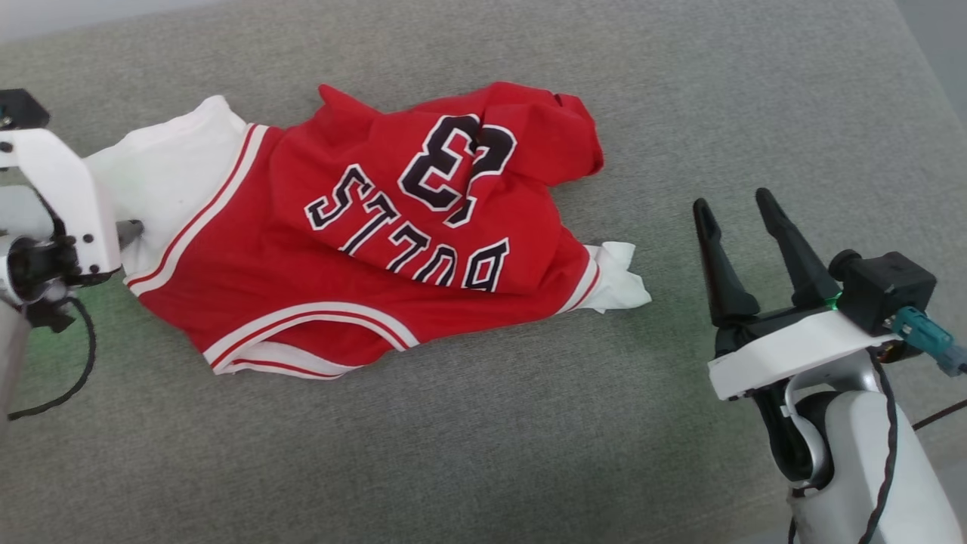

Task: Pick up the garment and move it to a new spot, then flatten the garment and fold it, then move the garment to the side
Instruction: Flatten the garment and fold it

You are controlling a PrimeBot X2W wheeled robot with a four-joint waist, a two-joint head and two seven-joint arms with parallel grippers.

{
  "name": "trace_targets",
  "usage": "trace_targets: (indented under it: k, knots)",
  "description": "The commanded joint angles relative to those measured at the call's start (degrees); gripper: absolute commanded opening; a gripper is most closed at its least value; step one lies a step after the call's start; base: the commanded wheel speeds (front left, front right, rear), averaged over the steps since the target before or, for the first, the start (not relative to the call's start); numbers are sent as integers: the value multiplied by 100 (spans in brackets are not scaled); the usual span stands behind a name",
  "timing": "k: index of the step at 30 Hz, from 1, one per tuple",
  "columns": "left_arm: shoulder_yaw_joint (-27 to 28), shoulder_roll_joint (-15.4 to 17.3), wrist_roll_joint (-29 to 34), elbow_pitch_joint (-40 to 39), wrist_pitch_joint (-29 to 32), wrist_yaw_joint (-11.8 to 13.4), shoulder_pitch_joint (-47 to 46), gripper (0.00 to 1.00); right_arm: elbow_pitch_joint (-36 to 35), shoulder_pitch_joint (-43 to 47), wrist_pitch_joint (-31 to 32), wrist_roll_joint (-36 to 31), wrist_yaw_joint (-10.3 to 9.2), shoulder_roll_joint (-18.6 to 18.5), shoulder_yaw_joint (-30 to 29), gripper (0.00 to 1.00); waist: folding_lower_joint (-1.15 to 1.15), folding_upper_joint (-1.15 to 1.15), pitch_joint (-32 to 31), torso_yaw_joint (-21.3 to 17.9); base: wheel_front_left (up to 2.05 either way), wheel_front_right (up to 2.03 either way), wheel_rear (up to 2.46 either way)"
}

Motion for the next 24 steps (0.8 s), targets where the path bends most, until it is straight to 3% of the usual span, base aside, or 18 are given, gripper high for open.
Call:
trace_targets:
  k: [1,13,18,24]
  knots:
    - [-220,-300,-63,257,150,-35,402,0,3,-28,-38,-3,0,-22,-17,100,0,0,-4,36,0,0,0]
    - [-205,-257,-124,-100,-5,-276,356,0,-41,184,193,-158,0,-121,-306,100,0,0,-522,633,0,0,0]
    - [-222,-157,-199,-628,72,-187,689,0,-132,365,363,-215,0,-155,-444,100,0,0,-797,952,0,0,0]
    - [-151,74,-411,-1546,225,124,1432,0,-285,513,561,-280,0,-153,-543,100,0,0,-1035,1222,0,0,0]
